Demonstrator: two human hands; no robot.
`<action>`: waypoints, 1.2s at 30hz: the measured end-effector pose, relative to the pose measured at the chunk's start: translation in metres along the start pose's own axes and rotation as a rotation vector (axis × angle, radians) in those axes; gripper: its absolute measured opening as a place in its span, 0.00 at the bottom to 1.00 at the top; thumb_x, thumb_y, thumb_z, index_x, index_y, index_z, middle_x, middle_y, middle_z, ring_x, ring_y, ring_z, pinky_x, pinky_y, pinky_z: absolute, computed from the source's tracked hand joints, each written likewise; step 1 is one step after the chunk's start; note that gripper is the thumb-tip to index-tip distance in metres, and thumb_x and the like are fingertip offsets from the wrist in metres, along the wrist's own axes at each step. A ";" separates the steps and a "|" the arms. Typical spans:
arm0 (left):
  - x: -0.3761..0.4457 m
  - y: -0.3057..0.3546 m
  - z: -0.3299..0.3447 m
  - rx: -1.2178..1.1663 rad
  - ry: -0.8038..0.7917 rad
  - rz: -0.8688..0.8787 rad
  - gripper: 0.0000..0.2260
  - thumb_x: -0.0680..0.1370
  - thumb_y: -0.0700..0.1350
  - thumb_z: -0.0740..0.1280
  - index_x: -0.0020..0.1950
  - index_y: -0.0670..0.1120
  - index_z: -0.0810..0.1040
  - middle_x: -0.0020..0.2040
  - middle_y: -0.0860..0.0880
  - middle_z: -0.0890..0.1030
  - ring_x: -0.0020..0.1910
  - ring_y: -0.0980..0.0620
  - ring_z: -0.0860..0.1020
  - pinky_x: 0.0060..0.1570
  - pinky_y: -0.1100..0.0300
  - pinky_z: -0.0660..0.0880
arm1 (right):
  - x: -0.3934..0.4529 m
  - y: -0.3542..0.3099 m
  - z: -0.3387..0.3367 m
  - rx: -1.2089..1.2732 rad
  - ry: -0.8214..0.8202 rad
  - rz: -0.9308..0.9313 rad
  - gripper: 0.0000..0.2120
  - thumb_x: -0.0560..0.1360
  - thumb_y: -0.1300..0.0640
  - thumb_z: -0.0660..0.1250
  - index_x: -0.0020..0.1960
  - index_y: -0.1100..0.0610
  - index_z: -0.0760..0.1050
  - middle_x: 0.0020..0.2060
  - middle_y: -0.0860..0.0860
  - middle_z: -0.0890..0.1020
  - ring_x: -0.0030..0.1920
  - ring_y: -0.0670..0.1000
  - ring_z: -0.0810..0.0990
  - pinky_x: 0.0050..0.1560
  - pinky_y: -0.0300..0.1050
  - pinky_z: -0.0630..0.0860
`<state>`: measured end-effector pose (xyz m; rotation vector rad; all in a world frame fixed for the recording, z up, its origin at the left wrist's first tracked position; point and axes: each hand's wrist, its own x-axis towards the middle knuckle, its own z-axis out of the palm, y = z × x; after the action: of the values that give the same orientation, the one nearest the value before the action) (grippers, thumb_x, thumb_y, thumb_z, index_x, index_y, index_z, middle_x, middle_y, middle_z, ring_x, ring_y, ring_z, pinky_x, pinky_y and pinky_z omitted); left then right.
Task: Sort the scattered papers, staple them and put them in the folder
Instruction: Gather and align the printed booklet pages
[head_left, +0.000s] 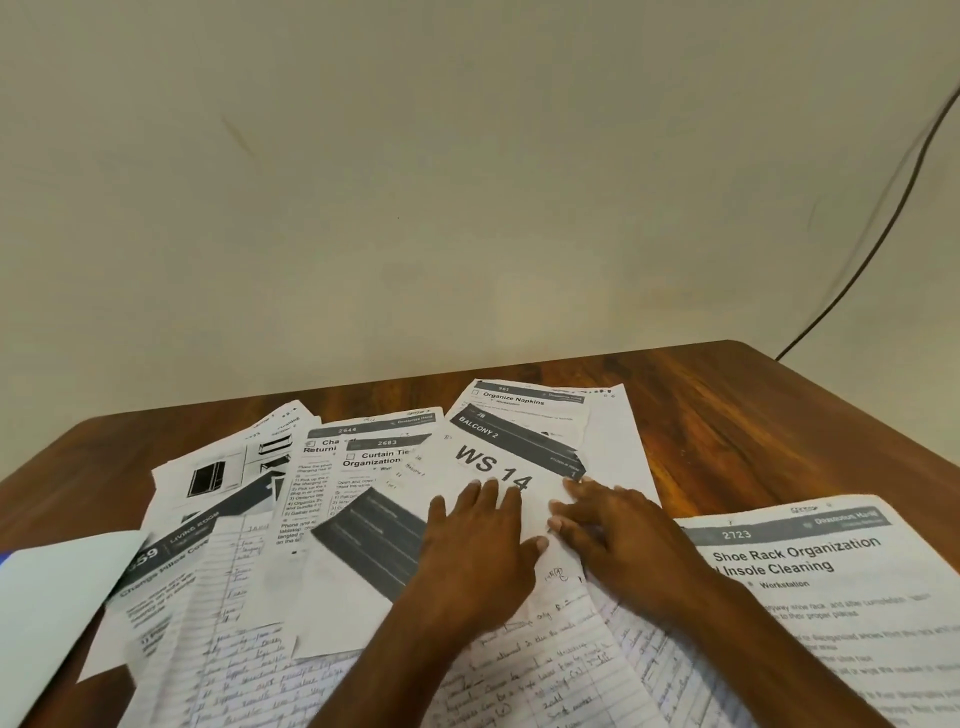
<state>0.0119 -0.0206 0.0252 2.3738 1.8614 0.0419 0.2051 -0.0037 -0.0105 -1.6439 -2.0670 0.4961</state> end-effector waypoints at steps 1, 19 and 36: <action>0.003 -0.004 0.000 -0.014 0.000 -0.005 0.33 0.86 0.65 0.53 0.87 0.53 0.48 0.87 0.49 0.47 0.86 0.46 0.45 0.83 0.37 0.44 | 0.000 0.003 -0.003 0.056 0.004 0.004 0.31 0.78 0.28 0.58 0.74 0.43 0.73 0.73 0.38 0.74 0.75 0.46 0.72 0.75 0.51 0.65; 0.015 -0.032 0.014 -0.028 -0.054 -0.081 0.39 0.80 0.74 0.47 0.86 0.58 0.41 0.87 0.52 0.40 0.86 0.45 0.41 0.81 0.31 0.43 | 0.007 0.014 -0.019 0.087 0.187 0.072 0.40 0.65 0.18 0.62 0.62 0.46 0.81 0.62 0.42 0.82 0.61 0.49 0.81 0.67 0.49 0.75; 0.007 -0.027 -0.005 -0.223 0.099 -0.168 0.57 0.67 0.77 0.71 0.86 0.56 0.47 0.87 0.49 0.47 0.85 0.42 0.51 0.79 0.36 0.60 | 0.012 0.021 -0.010 0.482 0.424 0.203 0.22 0.72 0.62 0.79 0.63 0.51 0.82 0.39 0.47 0.85 0.40 0.51 0.85 0.49 0.45 0.85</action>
<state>-0.0126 -0.0074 0.0263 2.0974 1.9760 0.3382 0.2254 0.0124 -0.0114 -1.5078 -1.3563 0.5960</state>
